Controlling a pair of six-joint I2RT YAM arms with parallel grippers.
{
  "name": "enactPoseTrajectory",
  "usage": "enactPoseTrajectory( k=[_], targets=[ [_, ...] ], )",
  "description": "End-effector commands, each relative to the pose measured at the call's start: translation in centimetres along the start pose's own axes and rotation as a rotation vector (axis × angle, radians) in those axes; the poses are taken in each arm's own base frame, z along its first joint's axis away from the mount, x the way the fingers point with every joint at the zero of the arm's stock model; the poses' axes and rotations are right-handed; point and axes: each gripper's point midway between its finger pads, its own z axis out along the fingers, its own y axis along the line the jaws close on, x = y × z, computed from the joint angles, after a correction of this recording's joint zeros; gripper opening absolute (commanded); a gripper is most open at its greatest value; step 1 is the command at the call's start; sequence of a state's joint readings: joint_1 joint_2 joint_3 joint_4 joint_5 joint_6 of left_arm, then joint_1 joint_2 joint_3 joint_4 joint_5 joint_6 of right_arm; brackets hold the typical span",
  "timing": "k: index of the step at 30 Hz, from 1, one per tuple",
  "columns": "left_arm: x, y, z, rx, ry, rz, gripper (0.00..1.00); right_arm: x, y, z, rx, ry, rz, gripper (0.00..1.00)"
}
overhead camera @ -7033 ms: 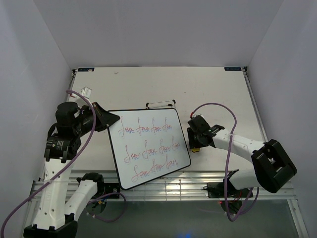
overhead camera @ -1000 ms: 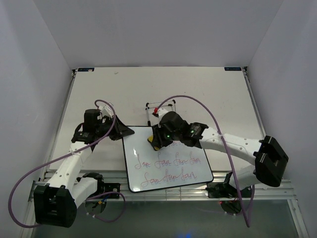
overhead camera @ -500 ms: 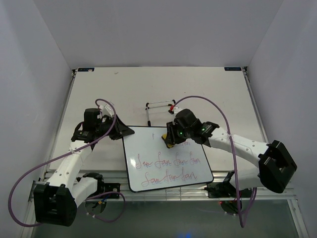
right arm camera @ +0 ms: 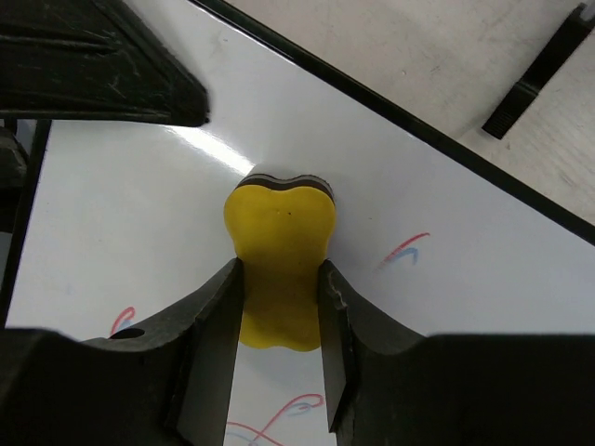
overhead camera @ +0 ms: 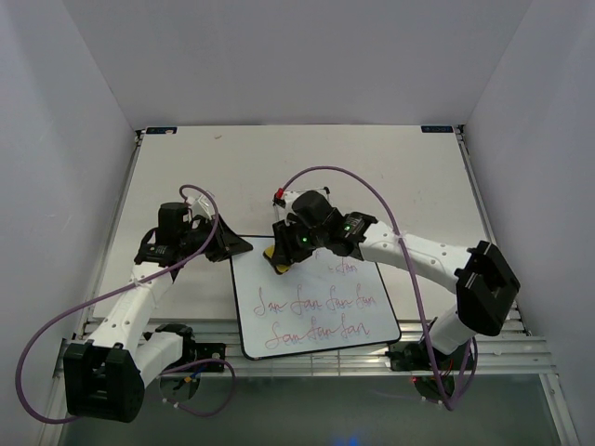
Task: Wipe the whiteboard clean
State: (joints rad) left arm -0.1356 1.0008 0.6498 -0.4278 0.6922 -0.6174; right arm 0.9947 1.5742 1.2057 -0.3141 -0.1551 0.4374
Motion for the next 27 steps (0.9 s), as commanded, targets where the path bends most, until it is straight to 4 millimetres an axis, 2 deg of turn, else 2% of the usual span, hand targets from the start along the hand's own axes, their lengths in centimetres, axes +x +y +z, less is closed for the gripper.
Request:
enactPoseTrajectory(
  k=[1, 2, 4, 5, 6, 8, 9, 12, 13, 17, 18, 19, 20, 21, 22, 23, 24, 25, 27],
  targets=[
    [0.0, -0.8, -0.3, 0.037, -0.004, 0.262, 0.00, 4.9, -5.0, 0.1, 0.104, 0.148, 0.068, 0.33],
    [0.1, -0.8, -0.3, 0.036, -0.003, 0.263, 0.00, 6.6, -6.5, -0.5, 0.129, 0.168, 0.089, 0.34],
    [0.0, -0.8, -0.2, 0.037, -0.002, 0.264, 0.00, 7.9, -9.4, -1.6, 0.175, 0.175, 0.143, 0.34],
    [0.0, -0.9, -0.3, 0.037, -0.003, 0.264, 0.00, 9.9, -10.7, -2.3, 0.192, 0.200, 0.166, 0.34],
    [0.0, -0.8, -0.3, 0.037, -0.002, 0.263, 0.00, 10.6, -12.7, -3.0, 0.227, 0.198, 0.200, 0.34],
    [0.0, -0.9, -0.3, 0.039, -0.005, 0.266, 0.00, 12.1, -14.7, -4.2, 0.266, 0.202, 0.237, 0.34],
    [0.0, -1.0, -0.4, 0.040, -0.008, 0.269, 0.00, 14.1, -16.4, -4.8, 0.290, 0.224, 0.283, 0.35],
    [0.0, -1.1, -0.5, 0.042, -0.014, 0.273, 0.00, 15.8, -17.6, -6.0, 0.306, 0.222, 0.321, 0.35],
    [0.0, -1.0, -0.5, 0.042, -0.014, 0.271, 0.00, 15.6, -17.9, -6.2, 0.306, 0.207, 0.322, 0.35],
    [0.2, -0.9, -0.3, 0.044, -0.004, 0.267, 0.00, 12.7, -15.7, -5.7, 0.195, 0.146, 0.296, 0.33],
    [0.2, -0.9, -0.3, 0.044, -0.004, 0.265, 0.00, 12.0, -14.6, -5.4, 0.161, 0.140, 0.273, 0.33],
    [0.2, -0.9, -0.3, 0.044, -0.004, 0.267, 0.00, 10.1, -13.6, -5.3, 0.135, 0.106, 0.244, 0.33],
    [0.1, -1.0, -0.4, 0.046, -0.008, 0.271, 0.00, 9.5, -12.8, -5.0, 0.117, 0.105, 0.241, 0.33],
    [0.1, -1.0, -0.4, 0.044, -0.011, 0.270, 0.00, 9.1, -11.2, -4.7, 0.091, 0.110, 0.207, 0.33],
    [0.1, -1.0, -0.4, 0.043, -0.013, 0.270, 0.00, 7.4, -9.8, -4.6, 0.071, 0.079, 0.199, 0.33],
    [0.1, -1.0, -0.5, 0.043, -0.015, 0.270, 0.00, 6.8, -8.4, -4.4, 0.044, 0.064, 0.177, 0.32],
    [0.1, -1.0, -0.5, 0.043, -0.017, 0.271, 0.00, 6.8, -6.1, -4.0, -0.003, 0.067, 0.136, 0.33],
    [0.1, -1.0, -0.5, 0.041, -0.018, 0.271, 0.00, 6.0, -4.9, -4.0, -0.020, 0.045, 0.124, 0.32],
    [0.1, -0.7, -0.4, 0.033, -0.016, 0.263, 0.00, 6.0, -2.6, -3.7, -0.058, 0.035, 0.094, 0.33]
  ],
)
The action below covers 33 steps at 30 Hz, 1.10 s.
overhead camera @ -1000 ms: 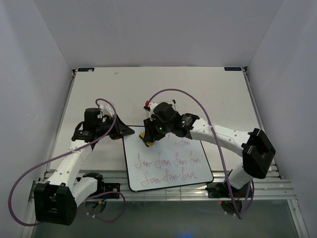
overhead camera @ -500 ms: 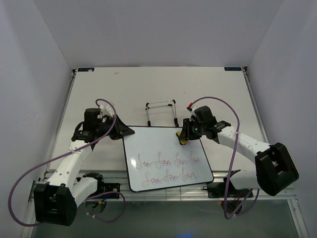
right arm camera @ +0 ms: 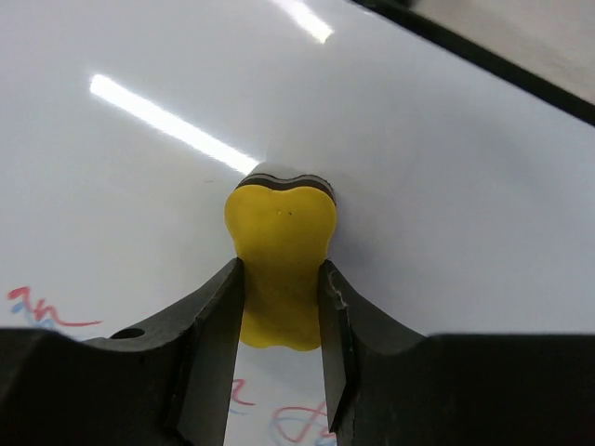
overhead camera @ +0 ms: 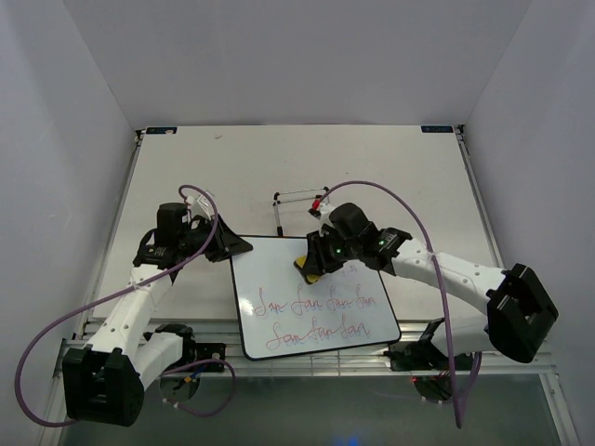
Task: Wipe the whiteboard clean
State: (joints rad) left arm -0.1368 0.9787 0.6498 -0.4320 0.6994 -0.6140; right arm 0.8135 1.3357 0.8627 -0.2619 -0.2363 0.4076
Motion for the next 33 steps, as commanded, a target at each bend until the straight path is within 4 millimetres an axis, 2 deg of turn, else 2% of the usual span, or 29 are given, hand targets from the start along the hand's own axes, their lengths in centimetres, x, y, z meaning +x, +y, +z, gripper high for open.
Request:
enactPoseTrajectory(
  k=[1, 3, 4, 6, 8, 9, 11, 12, 13, 18, 20, 25, 33],
  targets=[
    [0.1, -0.2, 0.0, 0.018, -0.005, 0.243, 0.00, 1.3, 4.9, 0.1, -0.121, 0.038, -0.014, 0.32],
    [0.1, -0.2, 0.0, 0.018, -0.006, 0.244, 0.00, 2.4, 4.3, 0.3, -0.111, 0.044, -0.008, 0.33],
    [0.1, -0.1, 0.0, 0.016, -0.009, 0.245, 0.00, 3.0, 3.2, 0.5, -0.072, 0.050, -0.004, 0.32],
    [0.0, -0.2, -0.1, 0.017, -0.013, 0.246, 0.00, 5.2, -0.1, 0.6, 0.015, 0.108, 0.042, 0.33],
    [0.1, -0.1, 0.0, 0.014, -0.012, 0.244, 0.00, 6.5, -2.1, 0.3, 0.046, 0.128, 0.085, 0.33],
    [0.0, -0.2, 0.0, 0.016, -0.011, 0.244, 0.00, 7.7, -4.5, 0.1, 0.099, 0.141, 0.136, 0.33],
    [0.1, -0.1, 0.0, 0.016, -0.005, 0.240, 0.00, 8.7, -6.4, -0.6, 0.135, 0.146, 0.184, 0.33],
    [0.1, -0.1, 0.0, 0.017, -0.004, 0.242, 0.00, 8.8, -8.1, -1.0, 0.167, 0.133, 0.228, 0.33],
    [0.2, -0.2, 0.0, 0.018, -0.004, 0.244, 0.00, 10.1, -9.1, -1.4, 0.192, 0.154, 0.247, 0.33],
    [0.1, -0.3, -0.1, 0.021, -0.012, 0.249, 0.00, 12.3, -13.6, -2.7, 0.346, 0.180, 0.337, 0.33],
    [0.0, -0.3, -0.1, 0.022, -0.013, 0.250, 0.00, 13.4, -14.7, -2.9, 0.384, 0.203, 0.361, 0.33],
    [0.2, -0.3, 0.0, 0.025, -0.005, 0.246, 0.00, 13.7, -16.3, -2.8, 0.422, 0.238, 0.417, 0.33],
    [0.3, -0.5, -0.1, 0.031, -0.006, 0.250, 0.00, 13.0, -17.9, -3.1, 0.457, 0.250, 0.441, 0.33]
  ],
)
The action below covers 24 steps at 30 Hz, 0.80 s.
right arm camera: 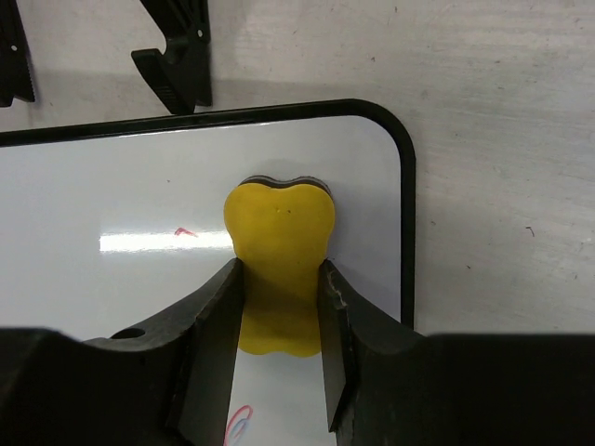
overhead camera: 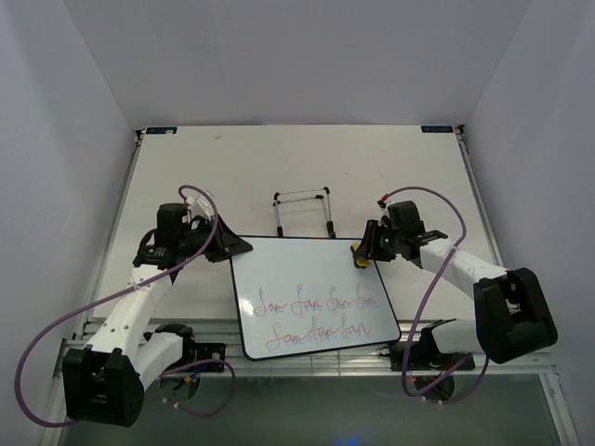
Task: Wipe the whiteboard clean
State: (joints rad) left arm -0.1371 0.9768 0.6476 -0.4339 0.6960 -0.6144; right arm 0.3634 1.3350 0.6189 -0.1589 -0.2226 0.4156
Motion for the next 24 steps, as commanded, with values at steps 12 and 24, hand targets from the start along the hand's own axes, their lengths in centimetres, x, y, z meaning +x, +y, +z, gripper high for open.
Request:
enactPoseTrajectory(
  k=[12, 24],
  targets=[
    [0.4, -0.6, -0.1, 0.046, 0.003, 0.253, 0.00, 6.4, 6.8, -0.4, -0.231, 0.320, -0.195, 0.22],
    [0.2, -0.3, 0.0, 0.019, -0.008, 0.244, 0.00, 8.0, 10.1, -0.5, -0.192, 0.346, -0.313, 0.23]
  ],
)
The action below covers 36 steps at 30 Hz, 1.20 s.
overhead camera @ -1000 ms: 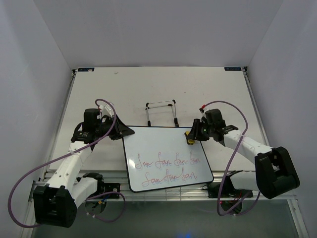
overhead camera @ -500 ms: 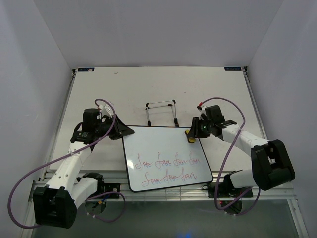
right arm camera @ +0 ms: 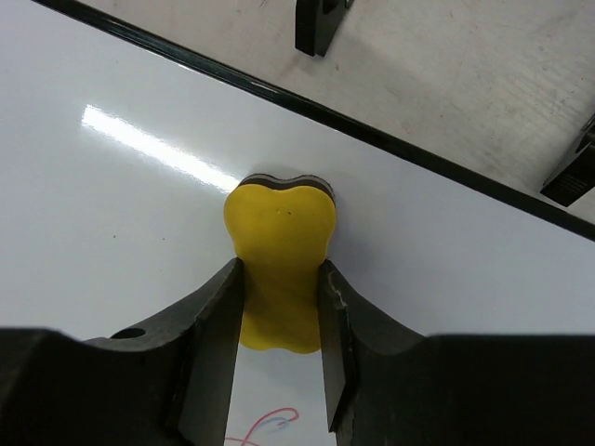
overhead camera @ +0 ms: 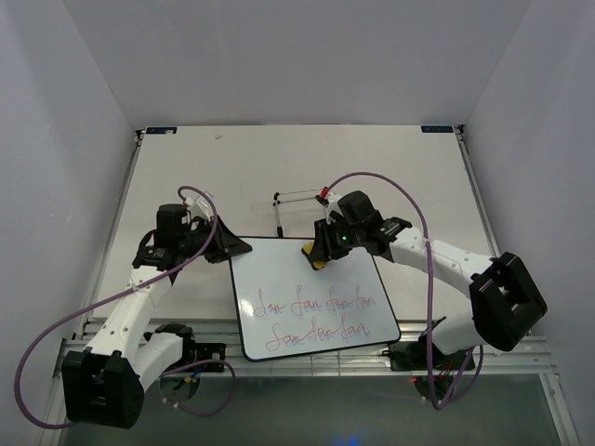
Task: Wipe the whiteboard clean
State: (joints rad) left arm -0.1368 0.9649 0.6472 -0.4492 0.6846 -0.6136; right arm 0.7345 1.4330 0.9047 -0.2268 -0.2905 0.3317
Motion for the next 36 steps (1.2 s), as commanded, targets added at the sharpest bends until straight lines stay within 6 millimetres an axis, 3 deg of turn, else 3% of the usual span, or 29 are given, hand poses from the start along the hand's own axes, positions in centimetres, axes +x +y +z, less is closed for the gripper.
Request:
enactPoseTrajectory(
  k=[1, 4, 7, 11, 12, 16, 17, 19, 20, 22, 27, 28, 33, 36],
  targets=[
    [0.0, -0.2, 0.1, 0.012, -0.013, 0.243, 0.00, 8.8, -2.6, -0.6, 0.062, 0.260, 0.140, 0.23],
    [-0.3, 0.3, 0.0, -0.026, -0.032, 0.229, 0.00, 10.5, -8.0, -2.5, 0.201, 0.238, 0.273, 0.23],
    [-0.7, 0.6, -0.1, -0.052, -0.050, 0.223, 0.00, 12.5, -10.3, -3.9, 0.307, 0.267, 0.297, 0.22],
    [-0.9, 0.8, -0.2, -0.071, -0.061, 0.218, 0.00, 12.0, -9.0, -4.4, 0.276, 0.246, 0.276, 0.21],
    [-0.9, 0.9, -0.1, -0.075, -0.061, 0.216, 0.00, 11.2, -8.0, -4.5, 0.248, 0.213, 0.261, 0.19],
    [-0.8, 1.1, 0.1, -0.077, -0.052, 0.210, 0.00, 8.9, -0.5, -3.2, 0.061, 0.153, 0.151, 0.19],
    [-0.8, 1.1, 0.1, -0.074, -0.048, 0.210, 0.00, 7.4, 1.2, -3.1, 0.035, 0.121, 0.125, 0.19],
    [-0.5, 1.2, 0.3, -0.069, -0.039, 0.207, 0.00, 7.2, 4.5, -2.4, -0.001, 0.128, 0.074, 0.19],
    [-0.5, 1.2, 0.3, -0.067, -0.036, 0.206, 0.00, 5.6, 6.3, -2.5, -0.019, 0.098, 0.053, 0.19],
    [-0.5, 1.2, 0.3, -0.065, -0.036, 0.207, 0.00, 6.4, 9.2, -1.6, -0.021, 0.139, -0.003, 0.18],
    [-0.4, 1.3, 0.4, -0.062, -0.029, 0.206, 0.00, 5.3, 16.4, 0.0, -0.074, 0.169, -0.116, 0.18],
    [-0.4, 1.2, 0.4, -0.060, -0.027, 0.206, 0.00, 6.1, 17.1, 0.1, -0.067, 0.197, -0.143, 0.18],
    [-0.4, 1.2, 0.4, -0.056, -0.030, 0.211, 0.00, 5.8, 20.0, 1.2, -0.082, 0.220, -0.194, 0.18],
    [-0.3, 1.2, 0.4, -0.056, -0.028, 0.210, 0.00, 6.1, 19.9, 1.3, -0.063, 0.231, -0.206, 0.19]
  ],
)
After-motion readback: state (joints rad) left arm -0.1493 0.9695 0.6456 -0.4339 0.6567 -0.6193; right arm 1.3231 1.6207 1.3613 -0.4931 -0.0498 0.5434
